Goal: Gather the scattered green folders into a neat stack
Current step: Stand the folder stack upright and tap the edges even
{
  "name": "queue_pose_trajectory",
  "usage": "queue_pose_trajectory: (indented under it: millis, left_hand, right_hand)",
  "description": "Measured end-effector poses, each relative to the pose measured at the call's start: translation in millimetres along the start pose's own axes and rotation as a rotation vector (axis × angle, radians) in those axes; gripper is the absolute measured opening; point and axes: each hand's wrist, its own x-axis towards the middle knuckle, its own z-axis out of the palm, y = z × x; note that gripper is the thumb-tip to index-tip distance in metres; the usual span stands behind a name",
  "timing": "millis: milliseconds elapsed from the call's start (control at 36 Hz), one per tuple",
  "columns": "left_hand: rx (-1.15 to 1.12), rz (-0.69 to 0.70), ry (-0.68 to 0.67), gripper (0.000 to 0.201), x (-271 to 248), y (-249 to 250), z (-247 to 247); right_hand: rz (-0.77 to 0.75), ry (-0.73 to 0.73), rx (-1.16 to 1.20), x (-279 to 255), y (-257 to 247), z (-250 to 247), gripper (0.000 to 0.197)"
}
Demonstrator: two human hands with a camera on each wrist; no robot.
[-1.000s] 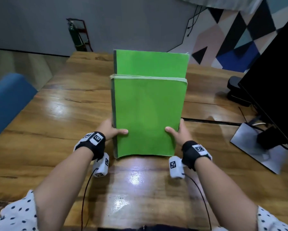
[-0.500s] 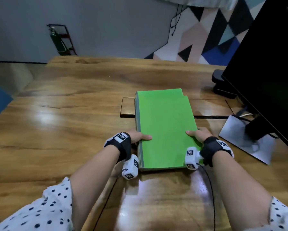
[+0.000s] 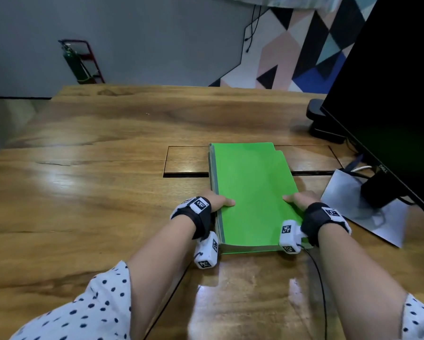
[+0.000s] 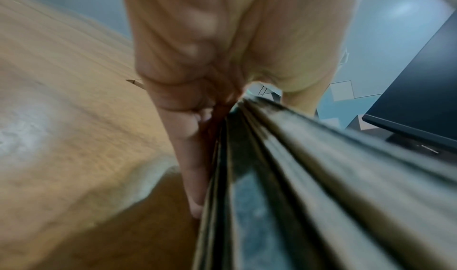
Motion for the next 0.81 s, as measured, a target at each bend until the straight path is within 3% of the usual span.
queue_pose_trajectory:
  millis: [306,500,583,667,805]
  left_hand:
    - [0.094,0.021,0.054,0.074,-1.8,0.8,4.1]
    - [0.123,0.061,0.033,0.073,-0.8,-2.8,5.8]
    - [0.014,0.067,-0.006,0.089,0.7,-1.8,3.8]
    - [-0.050,0.074,-0.031,0.086,1.9,4.9,3.4]
    - [-0.013,0.028,-0.008,0.085,12.2,8.4,8.4]
  right_hand:
    - [-0.034,0.058,-0.138,-8.6,-6.7,-0.1,0.039]
    - [-0.032,0.099,-0.131,-9.1,-11.1,-1.6,0.056]
    - [-0.004,0.055,-0.035,-7.8,-13.2,-0.7,0.069]
    - [0.016,-0.024,0.068,-5.5,-14.7,3.0,0.079]
    - [0.013,-0.024,0.135,-6.3,-16.6,6.9,0.077]
